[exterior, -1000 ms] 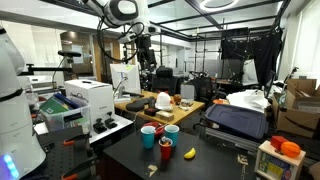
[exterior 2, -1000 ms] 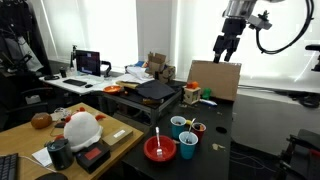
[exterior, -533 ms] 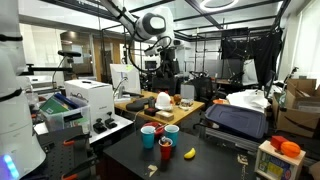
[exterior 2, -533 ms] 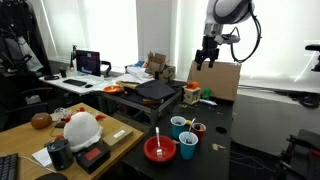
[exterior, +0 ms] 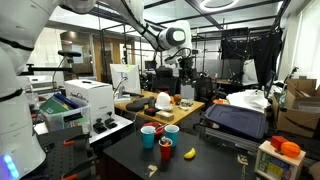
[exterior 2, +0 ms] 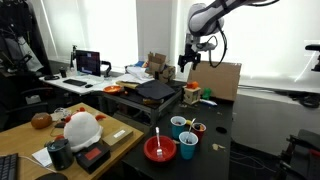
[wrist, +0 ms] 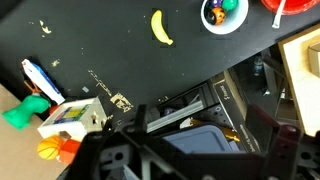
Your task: Pick the blue cup and pour some of its contents in the bowl
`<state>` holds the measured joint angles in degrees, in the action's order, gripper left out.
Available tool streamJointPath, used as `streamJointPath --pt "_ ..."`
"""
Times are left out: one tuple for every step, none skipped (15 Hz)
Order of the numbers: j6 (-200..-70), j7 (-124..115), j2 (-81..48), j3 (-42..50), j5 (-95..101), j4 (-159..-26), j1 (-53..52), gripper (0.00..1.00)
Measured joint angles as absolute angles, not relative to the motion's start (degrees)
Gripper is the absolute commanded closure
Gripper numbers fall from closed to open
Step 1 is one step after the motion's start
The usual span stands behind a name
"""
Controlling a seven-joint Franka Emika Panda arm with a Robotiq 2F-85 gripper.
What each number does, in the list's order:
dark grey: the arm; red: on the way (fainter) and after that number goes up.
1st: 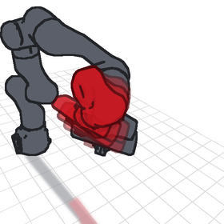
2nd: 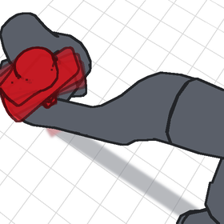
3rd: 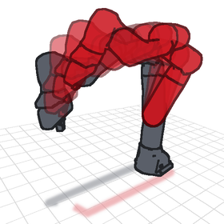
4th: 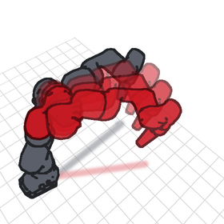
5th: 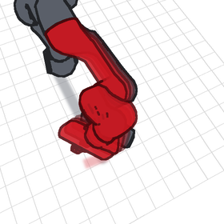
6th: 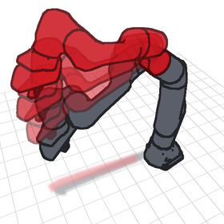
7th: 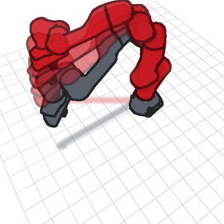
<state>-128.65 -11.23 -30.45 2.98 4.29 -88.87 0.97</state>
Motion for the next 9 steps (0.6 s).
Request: streamJointPath --pt "-127.68 -11.78 -32.88 3.39 4.29 -85.85 0.89 0.0" --pt "-126.72 -12.17 -35.19 3.82 4.28 -83.07 0.89 0.0" --pt "-125.72 -12.76 -37.42 4.3 4.27 -80.49 0.93 0.0" --pt "-124.73 -12.95 -39.35 4.71 4.23 -78.33 1.06 0.0" --pt "-123.76 -13.01 -41.22 5.11 4.15 -76.24 1.19 0.0" --pt "-122.77 -13.01 -42.95 5.39 4.03 -74.35 1.38 0.0" --pt "-121.76 -13.01 -44.48 5.5 3.83 -72.72 1.65 0.0" --pt "-120.75 -13.01 -45.86 5.51 3.52 -71.33 1.93 0.0" --pt "-119.77 -12.96 -47.15 5.47 2.98 -70.08 2.2 0.0"
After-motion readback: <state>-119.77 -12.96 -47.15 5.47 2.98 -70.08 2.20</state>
